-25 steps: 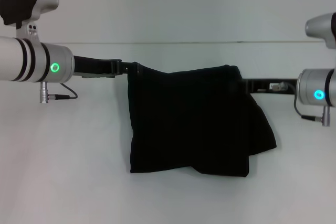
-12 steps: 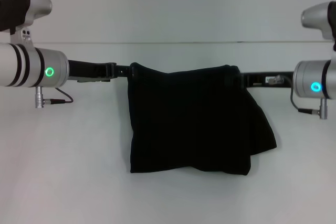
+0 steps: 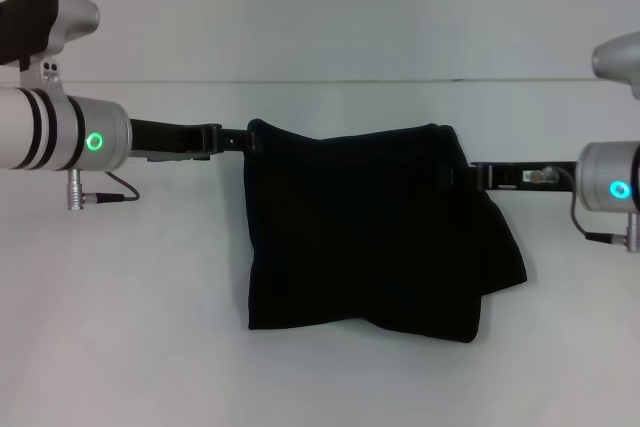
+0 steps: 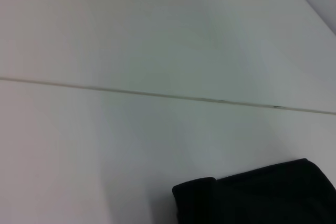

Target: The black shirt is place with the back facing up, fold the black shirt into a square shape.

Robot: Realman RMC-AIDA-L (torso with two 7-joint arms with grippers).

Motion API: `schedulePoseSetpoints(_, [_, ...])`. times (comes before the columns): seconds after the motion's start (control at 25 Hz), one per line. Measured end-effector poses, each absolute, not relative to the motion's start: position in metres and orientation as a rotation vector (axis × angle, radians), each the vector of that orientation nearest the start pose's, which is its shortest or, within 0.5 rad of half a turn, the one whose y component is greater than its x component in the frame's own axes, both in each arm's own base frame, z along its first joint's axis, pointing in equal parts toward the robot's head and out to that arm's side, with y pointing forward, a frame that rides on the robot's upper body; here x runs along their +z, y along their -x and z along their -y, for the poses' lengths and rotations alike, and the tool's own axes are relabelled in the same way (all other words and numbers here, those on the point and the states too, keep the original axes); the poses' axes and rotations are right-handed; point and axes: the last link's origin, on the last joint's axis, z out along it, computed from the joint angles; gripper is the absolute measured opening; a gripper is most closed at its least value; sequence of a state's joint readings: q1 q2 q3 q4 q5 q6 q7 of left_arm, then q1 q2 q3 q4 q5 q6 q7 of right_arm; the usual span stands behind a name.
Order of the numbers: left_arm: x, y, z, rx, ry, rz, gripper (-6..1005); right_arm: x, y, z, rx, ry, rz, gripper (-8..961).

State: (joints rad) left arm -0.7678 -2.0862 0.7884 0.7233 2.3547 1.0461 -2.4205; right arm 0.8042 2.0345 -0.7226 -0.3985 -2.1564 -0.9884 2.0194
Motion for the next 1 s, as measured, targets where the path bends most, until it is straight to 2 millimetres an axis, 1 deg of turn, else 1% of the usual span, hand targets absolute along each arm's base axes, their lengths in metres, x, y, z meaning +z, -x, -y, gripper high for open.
schedulePoseSetpoints(0.16, [0.000,0.235,-0.431,-0.353,2.158,1.472,908,-0.024,-0.260,-0.416,0.403,2.293,-1.418,217])
schedulePoseSetpoints(0.36, [-0.001,0.235,-0.431,-0.352,2.158,1.472,908,-0.020,-0.264,-0.410,0.341,2.322,-1.467,384])
schedulePoseSetpoints(0.56, [-0.001,0.236,-0.431,-0.352,2.154,1.469,908,-0.023,-0.262,-0.409,0.328,2.335,-1.480,505])
schedulePoseSetpoints(0.68, [-0.001,0.236,-0.431,-0.351,2.154,1.468,909,-0.030,-0.255,-0.411,0.334,2.346,-1.476,504])
schedulePoseSetpoints(0.8, [-0.001,0.236,-0.431,-0.350,2.157,1.465,909,-0.040,-0.243,-0.411,0.346,2.374,-1.468,502])
schedulePoseSetpoints(1.0, [-0.001,0.237,-0.431,-0.349,2.158,1.465,908,-0.048,-0.231,-0.413,0.354,2.399,-1.458,500])
